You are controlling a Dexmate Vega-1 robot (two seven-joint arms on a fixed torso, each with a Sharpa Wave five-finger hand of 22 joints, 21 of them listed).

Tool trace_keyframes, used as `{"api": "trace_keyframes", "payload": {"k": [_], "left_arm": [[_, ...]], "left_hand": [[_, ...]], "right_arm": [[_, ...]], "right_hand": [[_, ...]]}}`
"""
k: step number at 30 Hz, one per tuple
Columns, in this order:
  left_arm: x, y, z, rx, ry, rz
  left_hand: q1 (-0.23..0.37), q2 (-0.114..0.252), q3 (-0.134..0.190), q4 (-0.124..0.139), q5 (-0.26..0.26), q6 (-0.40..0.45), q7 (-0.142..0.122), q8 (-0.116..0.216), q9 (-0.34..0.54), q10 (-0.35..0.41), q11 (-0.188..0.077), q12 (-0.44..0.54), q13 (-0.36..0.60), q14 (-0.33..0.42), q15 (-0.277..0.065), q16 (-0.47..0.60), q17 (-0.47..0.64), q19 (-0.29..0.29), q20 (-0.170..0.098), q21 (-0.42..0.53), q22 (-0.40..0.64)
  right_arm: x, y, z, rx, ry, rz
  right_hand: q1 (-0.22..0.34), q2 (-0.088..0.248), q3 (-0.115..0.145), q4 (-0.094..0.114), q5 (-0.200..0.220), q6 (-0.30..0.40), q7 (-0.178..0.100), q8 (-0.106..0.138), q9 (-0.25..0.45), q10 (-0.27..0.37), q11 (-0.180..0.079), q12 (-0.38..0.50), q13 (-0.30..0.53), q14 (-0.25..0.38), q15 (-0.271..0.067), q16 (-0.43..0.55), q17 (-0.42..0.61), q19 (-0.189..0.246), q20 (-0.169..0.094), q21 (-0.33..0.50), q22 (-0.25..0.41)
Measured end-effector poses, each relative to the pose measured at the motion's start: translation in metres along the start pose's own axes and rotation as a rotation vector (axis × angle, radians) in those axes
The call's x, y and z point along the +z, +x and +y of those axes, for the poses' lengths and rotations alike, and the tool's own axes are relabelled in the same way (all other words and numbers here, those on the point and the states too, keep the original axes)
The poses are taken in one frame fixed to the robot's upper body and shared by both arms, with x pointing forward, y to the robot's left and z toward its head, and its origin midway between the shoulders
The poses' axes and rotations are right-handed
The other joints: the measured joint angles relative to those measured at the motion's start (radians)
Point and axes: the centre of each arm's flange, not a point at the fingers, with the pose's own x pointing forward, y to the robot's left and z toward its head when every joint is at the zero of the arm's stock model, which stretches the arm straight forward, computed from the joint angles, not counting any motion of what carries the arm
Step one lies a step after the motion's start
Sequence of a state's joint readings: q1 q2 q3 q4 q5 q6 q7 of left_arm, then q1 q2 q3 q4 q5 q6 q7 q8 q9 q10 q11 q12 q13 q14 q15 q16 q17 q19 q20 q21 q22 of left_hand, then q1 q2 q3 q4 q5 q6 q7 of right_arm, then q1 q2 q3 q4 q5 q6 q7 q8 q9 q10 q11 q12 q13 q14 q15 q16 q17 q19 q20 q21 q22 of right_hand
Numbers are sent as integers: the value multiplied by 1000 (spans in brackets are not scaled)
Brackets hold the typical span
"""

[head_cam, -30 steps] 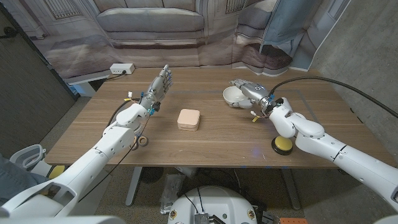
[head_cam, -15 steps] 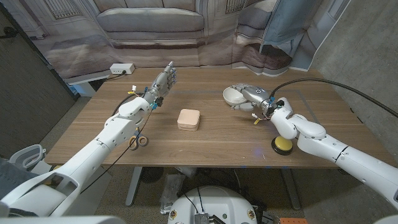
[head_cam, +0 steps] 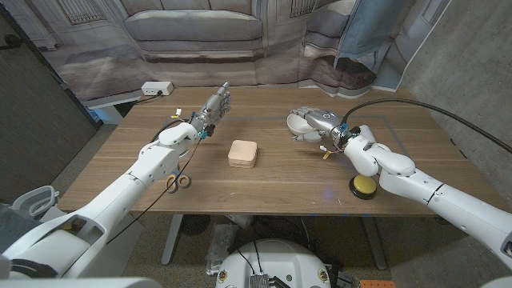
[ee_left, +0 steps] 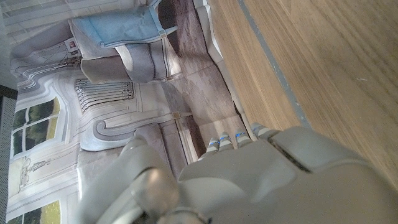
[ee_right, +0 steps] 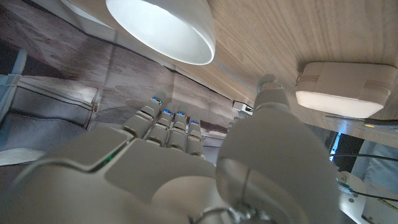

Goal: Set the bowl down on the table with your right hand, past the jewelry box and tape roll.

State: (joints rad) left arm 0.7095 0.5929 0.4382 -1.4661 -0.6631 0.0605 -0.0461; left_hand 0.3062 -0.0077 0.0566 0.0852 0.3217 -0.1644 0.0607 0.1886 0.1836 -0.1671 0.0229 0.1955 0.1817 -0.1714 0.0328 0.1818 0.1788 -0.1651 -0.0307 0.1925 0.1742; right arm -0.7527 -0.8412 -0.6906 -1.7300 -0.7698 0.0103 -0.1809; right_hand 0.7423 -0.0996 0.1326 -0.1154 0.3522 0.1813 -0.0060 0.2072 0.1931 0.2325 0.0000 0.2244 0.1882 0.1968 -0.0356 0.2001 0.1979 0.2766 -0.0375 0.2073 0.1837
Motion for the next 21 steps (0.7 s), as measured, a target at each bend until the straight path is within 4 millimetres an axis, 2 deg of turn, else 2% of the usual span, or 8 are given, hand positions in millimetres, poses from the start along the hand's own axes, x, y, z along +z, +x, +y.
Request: {"api": "trace_keyframes", "payload": {"k": [8,21], "left_arm": [[1,4,-2,4,11,17],[-4,-4,6,29,3,14]], "left_hand": [[4,4,-2,-2,0,0,0,0,0,0,0,0,0,0,0,0,0,0,0,0,0],[4,4,-4,-4,0,0,0,0,0,0,0,0,0,0,0,0,0,0,0,0,0]], "right_arm": [[-2,2,-3,6,-13,12],[-21,-2,10,-13,34,94]], "right_hand": [[0,0,-4,4,7,10,1,0,0,9,-2,7,0,9,-2,0,-3,8,-3,4,0],[0,0,-7,1,15,42,-7,11,0,43,-7,15,0,44,-4,4,-3,37,-2,8,0]]}}
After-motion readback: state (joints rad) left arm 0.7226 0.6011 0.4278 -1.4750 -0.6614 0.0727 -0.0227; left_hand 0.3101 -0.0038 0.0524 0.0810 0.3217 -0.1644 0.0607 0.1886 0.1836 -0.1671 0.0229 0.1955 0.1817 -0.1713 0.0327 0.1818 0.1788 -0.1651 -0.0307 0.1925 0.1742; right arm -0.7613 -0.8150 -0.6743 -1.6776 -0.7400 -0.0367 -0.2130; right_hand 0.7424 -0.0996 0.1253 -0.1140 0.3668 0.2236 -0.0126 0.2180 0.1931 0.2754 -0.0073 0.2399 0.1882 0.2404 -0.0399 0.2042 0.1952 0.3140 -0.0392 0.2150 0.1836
